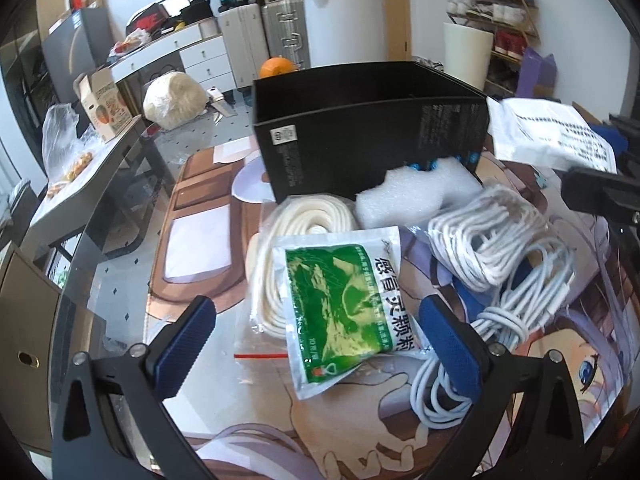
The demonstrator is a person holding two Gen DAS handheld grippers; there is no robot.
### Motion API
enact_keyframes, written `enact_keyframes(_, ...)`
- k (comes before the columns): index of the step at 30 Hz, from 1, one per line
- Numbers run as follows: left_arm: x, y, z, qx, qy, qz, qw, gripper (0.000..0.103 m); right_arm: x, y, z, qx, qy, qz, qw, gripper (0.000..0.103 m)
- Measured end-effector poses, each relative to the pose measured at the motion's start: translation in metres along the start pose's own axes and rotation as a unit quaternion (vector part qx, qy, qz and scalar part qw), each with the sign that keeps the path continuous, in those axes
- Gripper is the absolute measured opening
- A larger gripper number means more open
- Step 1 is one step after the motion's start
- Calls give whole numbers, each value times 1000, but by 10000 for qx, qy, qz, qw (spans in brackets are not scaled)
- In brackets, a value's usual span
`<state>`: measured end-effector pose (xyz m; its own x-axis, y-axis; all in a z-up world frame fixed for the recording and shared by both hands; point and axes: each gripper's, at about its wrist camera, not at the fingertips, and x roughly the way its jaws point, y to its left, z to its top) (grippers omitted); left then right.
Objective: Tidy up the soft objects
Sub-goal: 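Grasp the green packet with the left tool while the right tool holds the white packet, then lift the green and white packets and carry both over the black box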
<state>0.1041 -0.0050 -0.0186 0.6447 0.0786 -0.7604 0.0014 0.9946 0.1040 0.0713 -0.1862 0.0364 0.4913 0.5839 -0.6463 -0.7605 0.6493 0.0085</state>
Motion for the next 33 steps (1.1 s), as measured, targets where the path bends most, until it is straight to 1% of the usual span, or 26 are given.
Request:
enact_keyframes(2, -2, -2, -1, 70, -38, -155, 9998, 84, 0, 0, 0, -1, -4, 6, 10000, 58)
enact_keyframes(3, -4, -4, -3, 131, -71, -190, 9997, 81, 0, 1, 0, -1, -8, 4, 10000, 58)
enact_keyframes(5, -9, -8, -5, 290, -182, -197, 9992, 71, 0, 1, 0, 0, -5, 7, 10000, 58)
enact_keyframes(6, -11, -9, -5, 323, -237, -222, 9990, 68, 0, 2, 0, 2, -9, 8, 10000, 58)
enact_keyframes(8, -14, -7, -7, 300, -285, -325, 9986, 58, 0, 1, 0, 2, -8, 6, 10000, 58)
enact_keyframes(11, -17, -2, -9, 256, -357, -440, 9981, 56, 0, 1, 0, -1, -7, 10, 10000, 58)
enact_keyframes(16, -22, 0, -11, 227, -438, -525, 9974, 55, 0, 1, 0, -2, -26, 15, 10000, 58)
enact_keyframes(25, -41, 14, -14, -43, -822, -630, 9946, 54, -1, 1, 2, 14, -77, 11, 10000, 58)
enact_keyframes(27, -41, 15, -13, -33, -792, -645, 9948, 49, -1, 1, 2, 14, -87, 13, 10000, 58)
enact_keyframes(29, -38, 15, -13, -18, -727, -597, 9956, 48, -1, 1, 2, 13, -90, 18, 10000, 58)
enact_keyframes(31, -32, 16, -13, -1, -628, -525, 9966, 50, -1, 1, 2, 15, -83, 23, 10000, 58)
enact_keyframes(33, -28, 14, -13, 34, -555, -425, 9975, 62, 0, 0, 1, 8, -81, 22, 10000, 58)
